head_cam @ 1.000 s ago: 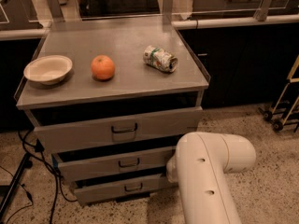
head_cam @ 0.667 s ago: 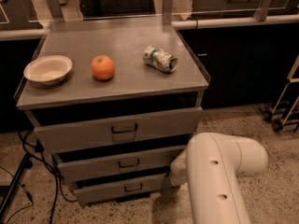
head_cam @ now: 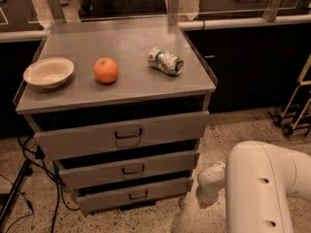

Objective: Close bottom drawer

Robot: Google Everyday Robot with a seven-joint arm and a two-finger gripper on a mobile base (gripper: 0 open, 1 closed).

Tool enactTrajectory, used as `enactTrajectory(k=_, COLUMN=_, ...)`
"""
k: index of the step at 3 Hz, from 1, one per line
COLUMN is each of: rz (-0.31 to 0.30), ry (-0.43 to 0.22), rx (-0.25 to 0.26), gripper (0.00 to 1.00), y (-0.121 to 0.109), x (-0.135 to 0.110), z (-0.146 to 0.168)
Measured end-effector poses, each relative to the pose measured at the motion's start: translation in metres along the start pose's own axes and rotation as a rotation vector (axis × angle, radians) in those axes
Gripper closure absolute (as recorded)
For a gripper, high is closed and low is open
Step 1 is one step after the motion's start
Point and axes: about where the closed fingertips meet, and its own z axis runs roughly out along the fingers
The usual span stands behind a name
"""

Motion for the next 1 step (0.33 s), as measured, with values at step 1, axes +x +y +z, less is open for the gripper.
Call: enactTrajectory(k=1, rz=0.003, ry=0.003, rx=0.001, gripper=0.81, y=-0.0023, x=0.0027, z=-0.0004)
